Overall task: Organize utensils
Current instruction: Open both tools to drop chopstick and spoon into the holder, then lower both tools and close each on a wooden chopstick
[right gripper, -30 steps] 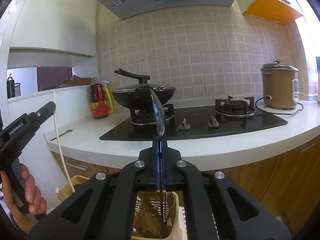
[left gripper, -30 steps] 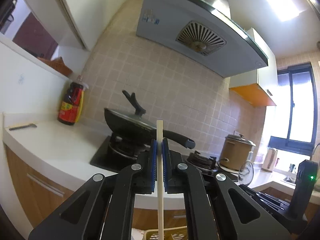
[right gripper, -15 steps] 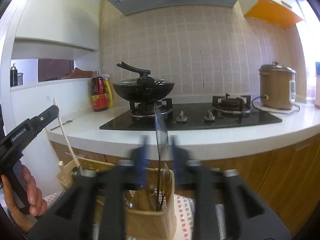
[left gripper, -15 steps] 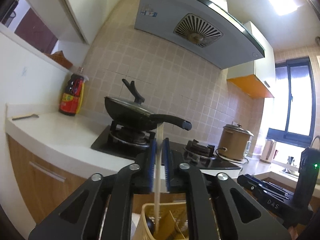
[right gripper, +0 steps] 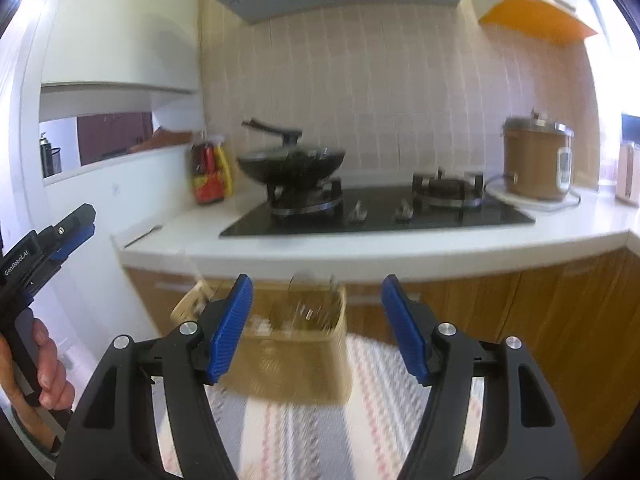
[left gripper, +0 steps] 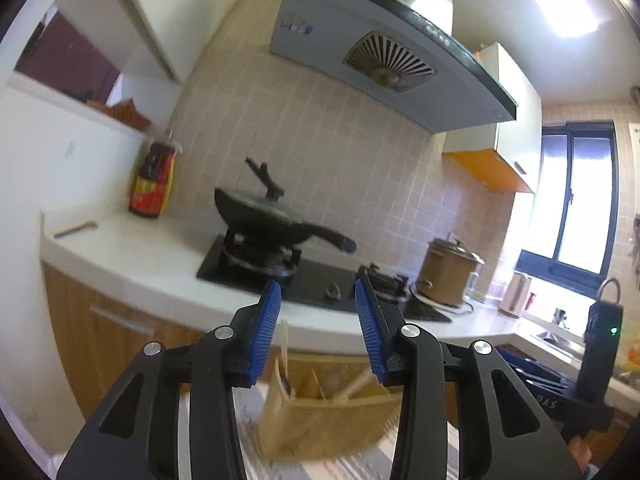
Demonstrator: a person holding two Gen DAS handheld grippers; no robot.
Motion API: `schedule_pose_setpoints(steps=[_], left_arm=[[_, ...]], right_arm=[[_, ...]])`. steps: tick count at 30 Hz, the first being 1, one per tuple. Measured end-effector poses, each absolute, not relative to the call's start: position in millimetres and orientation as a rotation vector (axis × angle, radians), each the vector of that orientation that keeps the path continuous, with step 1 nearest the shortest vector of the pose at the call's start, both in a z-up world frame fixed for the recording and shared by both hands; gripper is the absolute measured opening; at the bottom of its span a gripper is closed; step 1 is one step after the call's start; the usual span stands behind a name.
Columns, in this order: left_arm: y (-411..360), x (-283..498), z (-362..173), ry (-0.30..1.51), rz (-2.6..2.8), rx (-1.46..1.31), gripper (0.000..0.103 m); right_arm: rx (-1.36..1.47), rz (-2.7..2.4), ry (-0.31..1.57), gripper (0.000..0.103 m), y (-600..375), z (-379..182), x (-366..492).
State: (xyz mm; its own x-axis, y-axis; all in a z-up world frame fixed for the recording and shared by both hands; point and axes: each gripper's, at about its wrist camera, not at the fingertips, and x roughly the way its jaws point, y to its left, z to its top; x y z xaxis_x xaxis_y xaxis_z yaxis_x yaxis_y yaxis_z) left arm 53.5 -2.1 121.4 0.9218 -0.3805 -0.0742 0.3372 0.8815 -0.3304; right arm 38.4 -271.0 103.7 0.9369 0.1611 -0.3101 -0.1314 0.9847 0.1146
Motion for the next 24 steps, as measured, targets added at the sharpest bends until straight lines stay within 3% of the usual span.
schedule_pose_setpoints(steps=[5, 12, 18, 24], left_arm=[[2.3, 35.8, 118.2, 0.288, -0.345, -0.302, 0.037], [-17.7, 53.4, 51.6, 0.783, -0.437, -0.259, 0.038], [-28.8, 69.9, -12.2, 1.027, -0.482, -0.276, 0.038], [-39.3, 83.3, -37.9, 1.096, -0.470, -0.272, 0.035]], right_arm=[[0.075, 0.179, 0.508, 0.063, -250.7, 94.0, 22.4], [0.155, 0.250, 0.821, 0.061, -227.0, 38.0, 20.4], [0.257, 0.273, 1.079, 0.036, -218.9, -25.9, 21.6], [0.296, 0.266, 1.146, 0.027, -211.1, -45.7, 27.4]])
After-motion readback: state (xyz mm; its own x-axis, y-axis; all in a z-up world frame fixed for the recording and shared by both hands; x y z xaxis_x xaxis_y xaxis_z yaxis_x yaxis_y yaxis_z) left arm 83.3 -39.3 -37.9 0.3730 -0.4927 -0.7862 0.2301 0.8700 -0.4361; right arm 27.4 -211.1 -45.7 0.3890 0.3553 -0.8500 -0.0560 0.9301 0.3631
